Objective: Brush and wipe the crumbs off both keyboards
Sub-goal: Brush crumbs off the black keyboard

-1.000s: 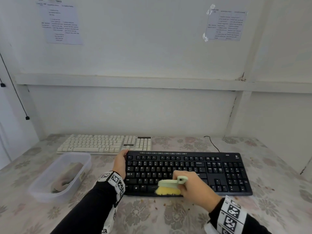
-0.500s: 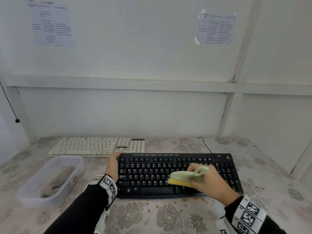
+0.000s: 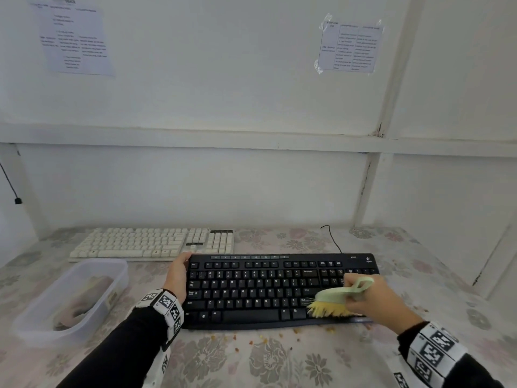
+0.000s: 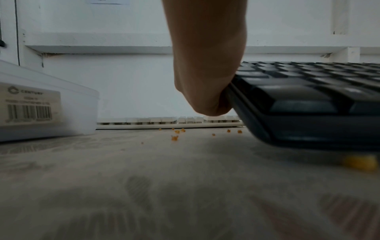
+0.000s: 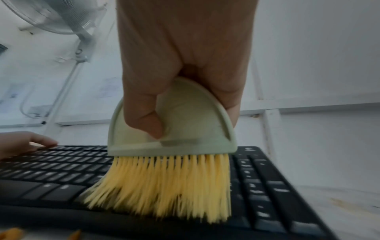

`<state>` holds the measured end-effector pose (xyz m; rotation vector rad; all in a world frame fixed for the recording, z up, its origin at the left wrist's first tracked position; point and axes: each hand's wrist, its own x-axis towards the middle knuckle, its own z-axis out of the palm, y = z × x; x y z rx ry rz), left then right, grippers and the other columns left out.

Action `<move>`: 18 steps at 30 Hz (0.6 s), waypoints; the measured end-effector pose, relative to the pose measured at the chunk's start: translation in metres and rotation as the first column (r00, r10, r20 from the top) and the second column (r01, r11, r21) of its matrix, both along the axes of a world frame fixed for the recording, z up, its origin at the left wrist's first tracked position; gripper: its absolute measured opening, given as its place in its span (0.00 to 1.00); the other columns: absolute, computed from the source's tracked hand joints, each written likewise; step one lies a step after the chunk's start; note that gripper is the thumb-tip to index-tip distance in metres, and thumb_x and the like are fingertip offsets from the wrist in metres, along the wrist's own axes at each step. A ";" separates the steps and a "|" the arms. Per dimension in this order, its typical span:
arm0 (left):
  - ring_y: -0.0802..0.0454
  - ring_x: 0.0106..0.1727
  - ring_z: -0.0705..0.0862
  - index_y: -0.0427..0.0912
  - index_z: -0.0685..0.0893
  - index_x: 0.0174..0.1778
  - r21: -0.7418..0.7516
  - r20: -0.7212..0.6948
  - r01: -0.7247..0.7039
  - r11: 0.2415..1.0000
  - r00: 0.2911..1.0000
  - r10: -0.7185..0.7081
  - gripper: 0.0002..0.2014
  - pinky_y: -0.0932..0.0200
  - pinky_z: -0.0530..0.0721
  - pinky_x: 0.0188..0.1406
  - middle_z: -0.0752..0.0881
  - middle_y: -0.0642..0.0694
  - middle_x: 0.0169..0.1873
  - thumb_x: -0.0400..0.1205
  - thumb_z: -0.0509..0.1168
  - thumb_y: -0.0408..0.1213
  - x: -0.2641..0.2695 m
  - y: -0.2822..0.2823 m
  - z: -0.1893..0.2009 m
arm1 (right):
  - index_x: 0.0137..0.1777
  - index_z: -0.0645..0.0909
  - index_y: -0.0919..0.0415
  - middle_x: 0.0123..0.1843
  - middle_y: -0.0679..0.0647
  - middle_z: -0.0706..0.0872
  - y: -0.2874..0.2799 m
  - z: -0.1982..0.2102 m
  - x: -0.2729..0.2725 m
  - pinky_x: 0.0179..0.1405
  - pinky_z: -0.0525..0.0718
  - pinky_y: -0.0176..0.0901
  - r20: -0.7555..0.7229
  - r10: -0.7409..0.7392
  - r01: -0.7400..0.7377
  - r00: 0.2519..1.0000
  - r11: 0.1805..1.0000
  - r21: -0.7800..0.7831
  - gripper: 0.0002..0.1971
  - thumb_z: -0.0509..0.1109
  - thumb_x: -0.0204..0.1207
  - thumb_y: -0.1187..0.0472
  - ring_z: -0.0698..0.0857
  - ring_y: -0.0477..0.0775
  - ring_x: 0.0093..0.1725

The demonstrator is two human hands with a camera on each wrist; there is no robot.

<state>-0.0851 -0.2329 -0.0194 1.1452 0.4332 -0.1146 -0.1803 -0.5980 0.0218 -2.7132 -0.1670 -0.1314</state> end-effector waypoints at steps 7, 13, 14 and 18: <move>0.42 0.34 0.80 0.40 0.80 0.38 0.009 -0.005 0.002 1.000 1.000 -0.002 0.18 0.52 0.78 0.37 0.82 0.41 0.30 0.86 0.53 0.47 -0.001 -0.001 0.001 | 0.27 0.73 0.55 0.21 0.48 0.71 -0.055 0.004 -0.012 0.20 0.66 0.30 -0.050 -0.157 0.156 0.986 0.987 -0.031 0.10 0.69 0.60 0.70 0.70 0.46 0.20; 0.42 0.34 0.81 0.39 0.80 0.38 0.019 -0.012 0.001 1.000 1.000 0.000 0.19 0.52 0.78 0.37 0.83 0.40 0.31 0.86 0.53 0.47 0.000 -0.002 0.000 | 0.30 0.66 0.53 0.23 0.49 0.69 -0.078 0.016 -0.021 0.21 0.61 0.35 -0.049 -0.340 0.334 0.939 0.936 -0.109 0.15 0.71 0.64 0.67 0.67 0.49 0.23; 0.42 0.35 0.81 0.39 0.80 0.39 0.036 -0.014 0.001 0.999 1.000 0.000 0.18 0.52 0.78 0.36 0.83 0.40 0.32 0.86 0.52 0.46 -0.002 -0.003 0.001 | 0.32 0.67 0.54 0.23 0.50 0.69 -0.075 0.018 -0.022 0.21 0.61 0.36 -0.033 -0.352 0.346 0.935 0.930 -0.121 0.14 0.71 0.65 0.66 0.67 0.49 0.23; 0.43 0.35 0.79 0.38 0.80 0.42 0.079 -0.015 -0.009 0.997 1.000 0.010 0.16 0.53 0.76 0.35 0.82 0.41 0.33 0.86 0.52 0.42 -0.001 -0.002 -0.001 | 0.29 0.69 0.56 0.23 0.50 0.70 -0.049 0.025 -0.019 0.19 0.63 0.33 0.007 -0.273 0.273 0.962 0.962 0.026 0.14 0.72 0.62 0.69 0.67 0.48 0.22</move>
